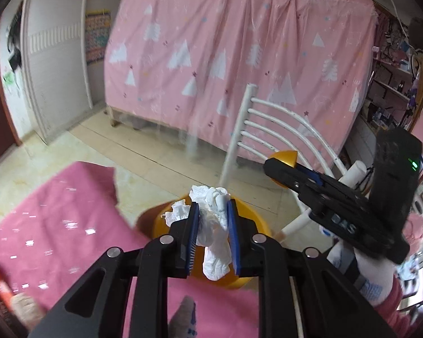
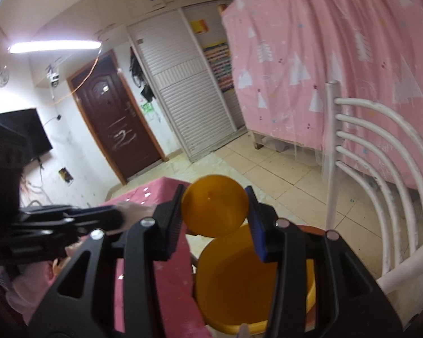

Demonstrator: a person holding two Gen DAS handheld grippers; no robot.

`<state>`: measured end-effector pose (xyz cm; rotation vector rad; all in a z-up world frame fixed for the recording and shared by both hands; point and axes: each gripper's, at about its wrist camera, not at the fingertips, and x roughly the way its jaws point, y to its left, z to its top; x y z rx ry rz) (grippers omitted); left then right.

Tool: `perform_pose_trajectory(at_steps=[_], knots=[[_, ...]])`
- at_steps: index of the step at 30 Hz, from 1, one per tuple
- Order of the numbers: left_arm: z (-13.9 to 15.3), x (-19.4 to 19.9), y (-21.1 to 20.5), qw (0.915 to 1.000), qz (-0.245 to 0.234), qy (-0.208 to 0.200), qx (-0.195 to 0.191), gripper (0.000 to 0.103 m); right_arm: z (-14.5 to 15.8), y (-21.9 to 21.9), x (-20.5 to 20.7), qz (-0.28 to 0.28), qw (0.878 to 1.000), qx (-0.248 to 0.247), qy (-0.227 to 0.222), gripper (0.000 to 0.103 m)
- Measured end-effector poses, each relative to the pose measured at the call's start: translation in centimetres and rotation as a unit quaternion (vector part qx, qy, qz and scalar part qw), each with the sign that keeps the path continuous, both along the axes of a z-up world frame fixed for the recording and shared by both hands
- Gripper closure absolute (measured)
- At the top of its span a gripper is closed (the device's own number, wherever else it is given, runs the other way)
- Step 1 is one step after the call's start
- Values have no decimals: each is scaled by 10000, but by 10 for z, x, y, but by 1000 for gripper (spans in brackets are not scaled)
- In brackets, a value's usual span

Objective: Collect trash
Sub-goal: 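Carry the white sock and orange ball with both tools to the yellow bin, then open both tools to drop the sock and ball into the yellow bin, then move both open tools back over the table clutter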

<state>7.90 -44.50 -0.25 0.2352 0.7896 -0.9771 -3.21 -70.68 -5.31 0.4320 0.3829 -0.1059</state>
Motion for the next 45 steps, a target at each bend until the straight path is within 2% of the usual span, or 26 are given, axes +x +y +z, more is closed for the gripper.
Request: perform_pose_trajectory(at_steps=[2, 4, 5, 6, 7, 8, 9, 17, 19, 20, 22, 30, 43, 45], knots=[[-10, 5, -15, 9999, -5, 103, -61, 91, -3, -9, 0, -101, 9999, 46, 14, 63], [-19, 12, -28, 9995, 10, 304, -115, 85, -4, -13, -1, -213, 9998, 1, 48, 63], [-24, 17, -35, 9992, 77, 383, -119, 78, -6, -15, -1, -221, 9997, 13, 62, 63], [-26, 19, -36, 9989, 80, 449, -145, 63, -8, -16, 0, -216, 9997, 33, 78, 63], [-29, 22, -39, 9984, 123, 531, -158, 53, -11, -17, 2, -204, 9997, 41, 118, 63], [-31, 23, -39, 9983, 213, 529, -138, 38, -13, -17, 4, -189, 9997, 43, 151, 63], [-32, 24, -38, 9982, 255, 521, -138, 35, -15, -17, 5, -168, 9997, 49, 182, 63], [-26, 37, -14, 9953, 720, 628, -155, 33, -42, -5, 31, 110, 9982, 90, 586, 62], [-19, 35, -6, 9952, 774, 573, -177, 33, -49, -4, 38, 111, 9976, 103, 681, 53], [-16, 34, -1, 9953, 808, 514, -148, 33, -51, -4, 39, 93, 9974, 117, 701, 45], [-13, 33, 6, 9950, 897, 438, -68, 33, -53, -4, 41, 95, 9972, 149, 725, 43], [12, 17, 53, 9926, 1163, 200, -272, 32, -43, 14, 42, 343, 9974, 44, 627, 43], [45, 14, 160, 9807, 1864, -122, -580, 30, -22, 99, 50, 1087, 9924, -256, 511, 43], [47, 15, 177, 9782, 1978, -156, -610, 30, -21, 113, 55, 1203, 9909, -255, 555, 39]])
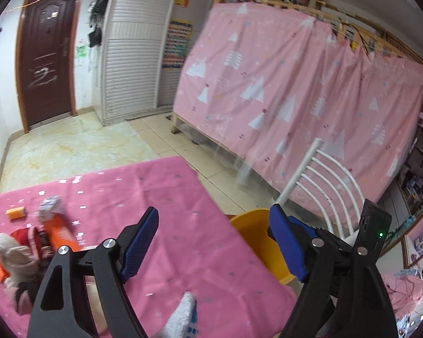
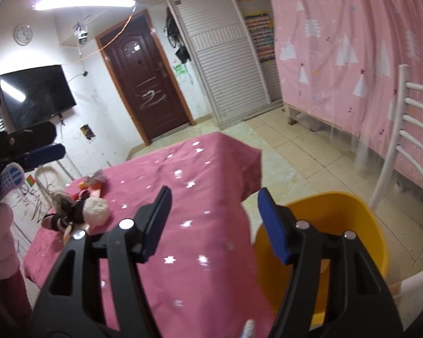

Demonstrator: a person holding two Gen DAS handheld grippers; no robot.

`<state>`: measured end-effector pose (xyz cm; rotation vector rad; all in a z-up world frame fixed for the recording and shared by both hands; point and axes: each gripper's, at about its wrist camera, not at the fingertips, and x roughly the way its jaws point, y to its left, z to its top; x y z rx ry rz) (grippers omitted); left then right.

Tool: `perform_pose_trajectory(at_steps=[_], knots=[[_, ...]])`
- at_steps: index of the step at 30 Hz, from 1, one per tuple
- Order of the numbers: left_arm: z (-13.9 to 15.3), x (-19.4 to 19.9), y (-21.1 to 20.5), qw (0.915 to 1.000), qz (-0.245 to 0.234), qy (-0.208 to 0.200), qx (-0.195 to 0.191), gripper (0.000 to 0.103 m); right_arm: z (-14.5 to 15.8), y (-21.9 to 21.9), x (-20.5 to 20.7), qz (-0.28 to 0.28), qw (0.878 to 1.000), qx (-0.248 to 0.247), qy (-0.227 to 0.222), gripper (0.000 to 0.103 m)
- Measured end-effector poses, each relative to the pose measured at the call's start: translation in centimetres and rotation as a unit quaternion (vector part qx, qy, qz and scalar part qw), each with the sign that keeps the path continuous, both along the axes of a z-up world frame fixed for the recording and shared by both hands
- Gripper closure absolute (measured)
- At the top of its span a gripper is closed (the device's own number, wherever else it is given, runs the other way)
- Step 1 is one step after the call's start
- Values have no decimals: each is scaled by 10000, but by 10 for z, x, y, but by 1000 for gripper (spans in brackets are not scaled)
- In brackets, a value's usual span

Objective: Collect trash
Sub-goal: 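Move both open tools back over the table clutter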

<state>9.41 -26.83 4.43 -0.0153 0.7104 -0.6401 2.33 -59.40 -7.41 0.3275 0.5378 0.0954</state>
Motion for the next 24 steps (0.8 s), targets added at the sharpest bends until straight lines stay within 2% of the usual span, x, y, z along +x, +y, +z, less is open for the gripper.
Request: perform_pose_trajectory(at_steps=[9, 19, 24], knots=[[7, 7, 90, 9971, 739, -151, -134, 28, 9, 60, 21, 512, 9983, -227, 136, 38], [3, 26, 188, 9861, 1645, -213, 37, 26, 8, 124, 48, 986, 9934, -461, 370, 38], [-6, 31, 227, 9802, 1954, -211, 251, 26, 5, 152, 62, 1194, 9901, -533, 512, 38]])
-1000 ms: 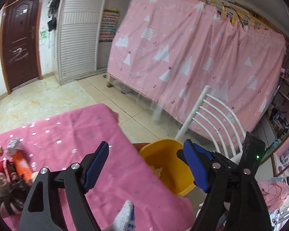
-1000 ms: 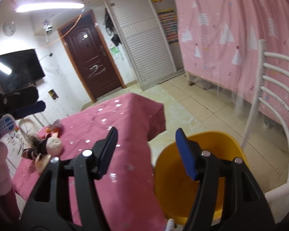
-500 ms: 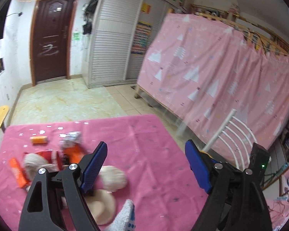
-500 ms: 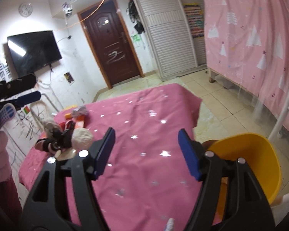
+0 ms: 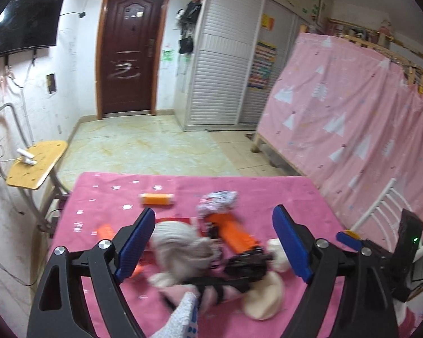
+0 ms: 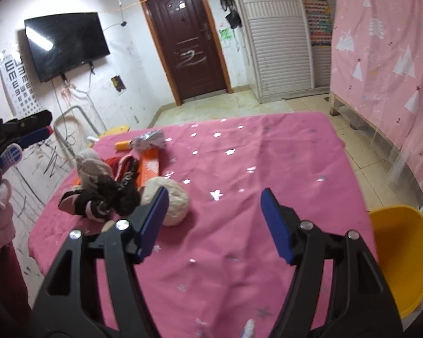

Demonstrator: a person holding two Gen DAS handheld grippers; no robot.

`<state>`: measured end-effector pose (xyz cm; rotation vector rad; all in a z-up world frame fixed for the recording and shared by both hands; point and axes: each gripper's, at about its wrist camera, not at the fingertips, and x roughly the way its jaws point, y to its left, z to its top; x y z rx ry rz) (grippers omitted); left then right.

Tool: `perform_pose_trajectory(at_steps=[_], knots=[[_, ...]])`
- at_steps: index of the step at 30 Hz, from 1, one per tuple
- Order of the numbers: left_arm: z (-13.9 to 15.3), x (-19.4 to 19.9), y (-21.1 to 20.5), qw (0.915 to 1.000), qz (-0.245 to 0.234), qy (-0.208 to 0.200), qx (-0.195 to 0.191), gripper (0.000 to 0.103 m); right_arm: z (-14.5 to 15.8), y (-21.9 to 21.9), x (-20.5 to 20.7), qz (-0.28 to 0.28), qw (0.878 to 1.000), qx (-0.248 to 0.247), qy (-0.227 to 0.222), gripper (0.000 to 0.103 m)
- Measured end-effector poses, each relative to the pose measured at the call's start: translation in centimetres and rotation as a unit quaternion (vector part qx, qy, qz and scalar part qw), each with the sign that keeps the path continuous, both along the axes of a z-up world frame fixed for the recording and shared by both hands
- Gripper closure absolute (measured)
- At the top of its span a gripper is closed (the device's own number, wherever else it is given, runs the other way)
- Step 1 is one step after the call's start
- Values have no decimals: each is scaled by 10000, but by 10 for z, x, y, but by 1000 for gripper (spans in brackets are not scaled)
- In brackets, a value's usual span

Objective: Collect trash
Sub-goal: 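Move both open tools back over the table clutter, then grasp the orange box with the left tool while the right tool grasps the white paper ball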

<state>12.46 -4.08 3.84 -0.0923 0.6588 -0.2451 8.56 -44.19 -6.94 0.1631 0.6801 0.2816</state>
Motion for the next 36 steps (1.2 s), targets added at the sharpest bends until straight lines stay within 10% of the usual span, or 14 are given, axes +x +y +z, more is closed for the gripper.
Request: perform_pose_trajectory(at_steps=[25, 36], knots=[[-102, 48, 75, 9872, 865, 1246, 493, 26, -15, 61, 33, 501, 9977, -139, 437, 24], [-115, 51, 70, 9858, 741, 1416, 512, 88, -19, 75, 45, 631, 9952, -405, 636, 14]])
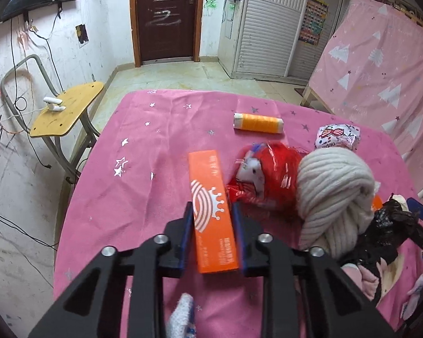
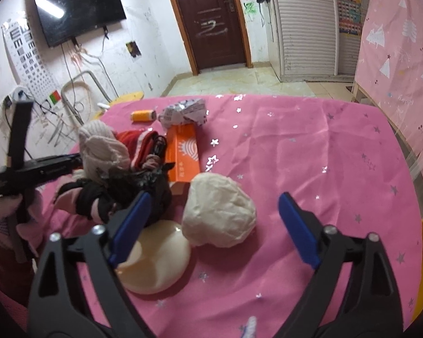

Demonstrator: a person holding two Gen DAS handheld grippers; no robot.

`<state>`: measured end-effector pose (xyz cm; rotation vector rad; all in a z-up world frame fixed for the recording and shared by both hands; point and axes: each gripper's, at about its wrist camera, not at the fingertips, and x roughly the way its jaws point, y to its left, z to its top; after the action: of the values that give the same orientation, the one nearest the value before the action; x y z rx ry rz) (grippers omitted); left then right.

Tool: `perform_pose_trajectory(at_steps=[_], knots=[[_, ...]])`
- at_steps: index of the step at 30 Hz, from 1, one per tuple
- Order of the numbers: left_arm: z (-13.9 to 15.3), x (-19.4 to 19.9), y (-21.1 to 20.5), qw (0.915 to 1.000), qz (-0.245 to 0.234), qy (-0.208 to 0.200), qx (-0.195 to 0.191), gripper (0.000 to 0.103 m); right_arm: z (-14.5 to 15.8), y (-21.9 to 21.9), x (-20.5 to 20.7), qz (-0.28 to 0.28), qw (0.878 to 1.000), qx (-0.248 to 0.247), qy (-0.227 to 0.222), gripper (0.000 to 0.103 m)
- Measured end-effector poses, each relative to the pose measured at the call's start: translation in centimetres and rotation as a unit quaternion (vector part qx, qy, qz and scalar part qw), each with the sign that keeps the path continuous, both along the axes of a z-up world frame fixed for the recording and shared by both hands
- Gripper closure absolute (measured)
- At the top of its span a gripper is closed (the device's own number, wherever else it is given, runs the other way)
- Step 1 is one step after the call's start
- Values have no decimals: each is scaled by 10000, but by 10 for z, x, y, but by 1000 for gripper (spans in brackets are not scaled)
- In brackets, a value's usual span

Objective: Collect trash
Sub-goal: 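Grasp the orange box with the left tool while the right tool grasps the white paper ball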

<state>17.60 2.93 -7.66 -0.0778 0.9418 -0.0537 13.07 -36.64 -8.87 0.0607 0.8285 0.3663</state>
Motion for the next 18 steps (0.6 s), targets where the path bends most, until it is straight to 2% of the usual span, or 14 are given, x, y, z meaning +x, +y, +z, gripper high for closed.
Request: perform_pose_trajectory(at_steps=[6, 7, 9, 11, 18], knots=[[4, -11, 13, 9999, 101, -115, -70, 88, -6, 1, 13, -67, 9997, -81, 216, 16], [7, -14, 14, 9998, 130, -170, -50, 88, -7, 2, 14, -60, 9996, -96, 247, 20], [12, -19, 17, 9996, 132, -237, -59, 88, -10, 3, 15, -71, 9994, -131, 328, 41], [17, -24, 18, 9995, 70, -286, -96, 88, -11, 3, 14, -35, 9993, -116, 347, 51], [19, -33, 23, 9994, -8, -216, -251, 88, -9, -3, 5, -91, 9996, -65, 259, 51]])
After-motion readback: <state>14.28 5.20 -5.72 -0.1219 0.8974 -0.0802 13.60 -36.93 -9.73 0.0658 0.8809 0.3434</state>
